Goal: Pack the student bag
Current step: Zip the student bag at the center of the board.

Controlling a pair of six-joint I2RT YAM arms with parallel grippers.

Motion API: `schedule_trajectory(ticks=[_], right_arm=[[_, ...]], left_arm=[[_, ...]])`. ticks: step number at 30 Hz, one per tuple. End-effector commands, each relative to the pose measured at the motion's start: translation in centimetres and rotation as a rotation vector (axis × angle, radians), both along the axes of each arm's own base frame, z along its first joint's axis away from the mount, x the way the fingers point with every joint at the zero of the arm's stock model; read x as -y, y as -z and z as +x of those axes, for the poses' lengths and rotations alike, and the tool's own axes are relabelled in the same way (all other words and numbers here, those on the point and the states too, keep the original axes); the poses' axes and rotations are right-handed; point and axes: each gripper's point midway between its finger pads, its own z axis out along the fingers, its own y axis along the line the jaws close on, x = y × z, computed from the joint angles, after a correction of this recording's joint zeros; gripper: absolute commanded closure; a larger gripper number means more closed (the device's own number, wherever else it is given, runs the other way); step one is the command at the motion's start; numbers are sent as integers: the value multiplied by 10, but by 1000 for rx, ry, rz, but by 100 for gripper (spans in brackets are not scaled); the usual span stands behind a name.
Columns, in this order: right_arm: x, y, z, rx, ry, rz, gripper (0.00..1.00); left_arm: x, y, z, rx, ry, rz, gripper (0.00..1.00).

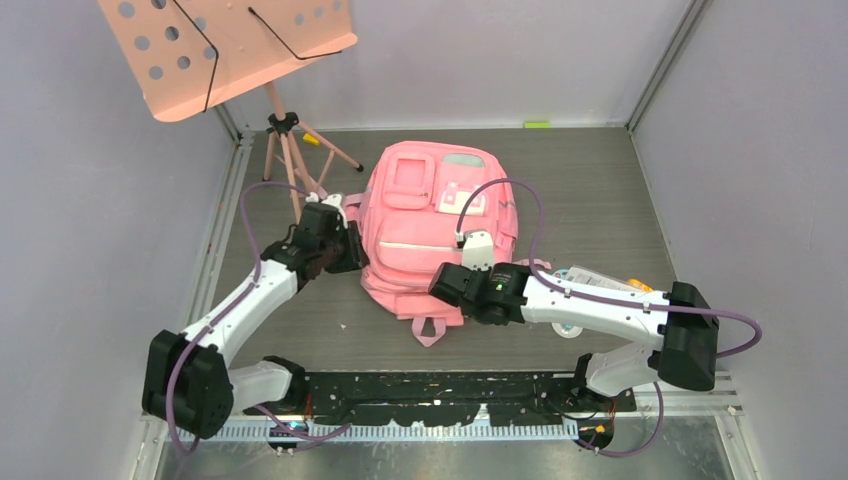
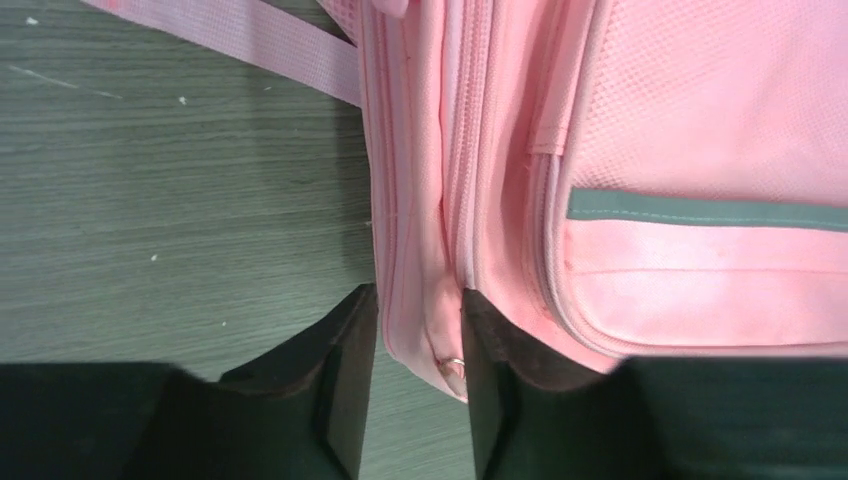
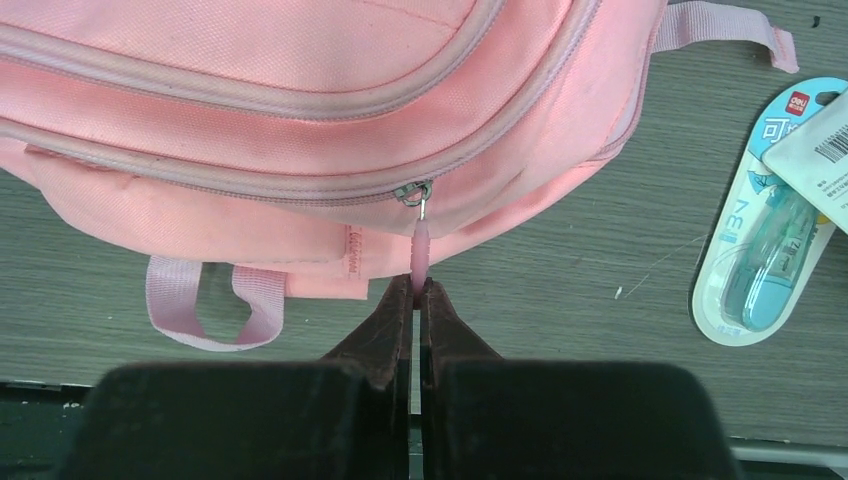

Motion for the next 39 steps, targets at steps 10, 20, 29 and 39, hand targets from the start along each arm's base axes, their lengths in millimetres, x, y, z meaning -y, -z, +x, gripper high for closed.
schedule_trajectory(ticks=[10, 20, 29, 39], right_arm=[[-45, -21, 23, 75, -55, 152, 100], [-55, -21, 25, 70, -69, 171, 100], [-59, -23, 25, 70, -72, 192, 100], [-55, -23, 23, 70, -61, 197, 100]], left_arm=[[-3, -17, -59, 26, -158, -266, 35], [28, 12, -78, -62, -168, -480, 34], [41, 36, -66, -59, -229, -553, 35], [28, 48, -49, 2, -370, -567, 45]])
